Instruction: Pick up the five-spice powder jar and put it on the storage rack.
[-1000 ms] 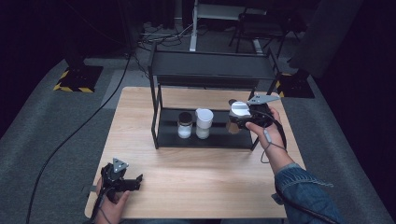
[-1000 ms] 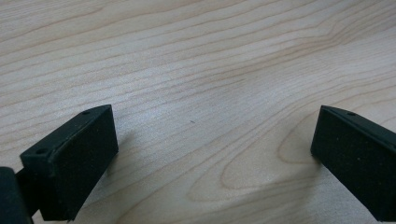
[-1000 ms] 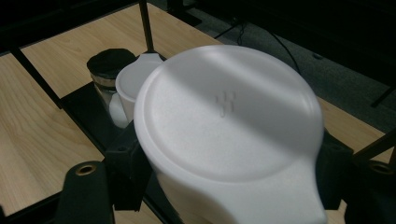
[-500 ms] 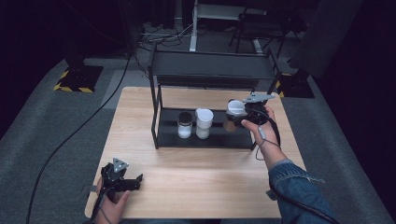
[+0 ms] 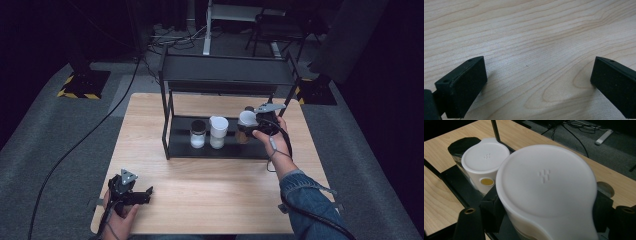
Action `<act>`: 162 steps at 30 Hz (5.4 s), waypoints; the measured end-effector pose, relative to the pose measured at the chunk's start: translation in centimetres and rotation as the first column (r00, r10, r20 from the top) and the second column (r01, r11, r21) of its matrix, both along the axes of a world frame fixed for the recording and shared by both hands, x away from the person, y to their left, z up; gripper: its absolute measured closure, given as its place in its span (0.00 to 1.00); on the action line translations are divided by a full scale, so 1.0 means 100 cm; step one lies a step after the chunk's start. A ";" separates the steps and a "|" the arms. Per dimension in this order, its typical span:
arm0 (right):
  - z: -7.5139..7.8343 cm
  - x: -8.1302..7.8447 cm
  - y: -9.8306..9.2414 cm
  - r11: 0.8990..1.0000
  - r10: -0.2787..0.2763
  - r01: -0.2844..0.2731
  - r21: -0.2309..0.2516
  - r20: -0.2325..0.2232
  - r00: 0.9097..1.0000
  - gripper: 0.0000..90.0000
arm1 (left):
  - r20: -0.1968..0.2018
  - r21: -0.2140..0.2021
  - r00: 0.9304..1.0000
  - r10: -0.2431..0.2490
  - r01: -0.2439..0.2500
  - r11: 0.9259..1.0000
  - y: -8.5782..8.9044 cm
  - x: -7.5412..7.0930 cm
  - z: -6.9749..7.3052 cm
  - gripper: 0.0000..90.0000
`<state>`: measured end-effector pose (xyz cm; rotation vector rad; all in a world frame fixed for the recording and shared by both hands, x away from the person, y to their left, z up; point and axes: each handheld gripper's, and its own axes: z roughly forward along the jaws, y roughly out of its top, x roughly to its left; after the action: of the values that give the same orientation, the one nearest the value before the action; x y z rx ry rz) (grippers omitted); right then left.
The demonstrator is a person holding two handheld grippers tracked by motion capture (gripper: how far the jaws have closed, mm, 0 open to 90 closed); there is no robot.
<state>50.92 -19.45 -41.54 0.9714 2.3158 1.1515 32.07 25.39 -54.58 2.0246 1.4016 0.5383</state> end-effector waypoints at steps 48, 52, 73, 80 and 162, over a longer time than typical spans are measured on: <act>-0.010 -0.001 -0.005 0.998 -0.017 0.017 0.067 -0.005 1.000 0.18 | 0.001 -0.001 1.000 0.004 -0.004 1.000 -0.001 0.001 0.000 0.00; -0.001 -0.006 -0.007 0.998 -0.006 0.006 0.067 0.007 1.000 0.17 | -0.002 -0.001 1.000 0.006 -0.006 1.000 -0.001 0.002 0.000 0.00; 0.052 -0.069 -0.037 0.995 0.061 -0.067 0.070 0.078 0.995 0.15 | -0.002 -0.001 1.000 0.006 -0.006 1.000 -0.001 0.002 0.000 0.00; 0.062 -0.096 -0.048 0.994 0.082 -0.088 0.063 0.093 0.992 0.15 | 0.000 0.002 1.000 0.002 -0.002 1.000 -0.001 0.001 0.000 0.00; -0.113 -0.153 -0.123 0.999 -0.029 0.030 0.026 -0.047 0.998 0.03 | -0.001 0.002 1.000 0.000 0.000 1.000 -0.001 0.001 0.000 0.00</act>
<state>35.66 -31.71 -52.88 1.0494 2.3204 1.1620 32.16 25.30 -54.57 2.0269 1.4022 0.5395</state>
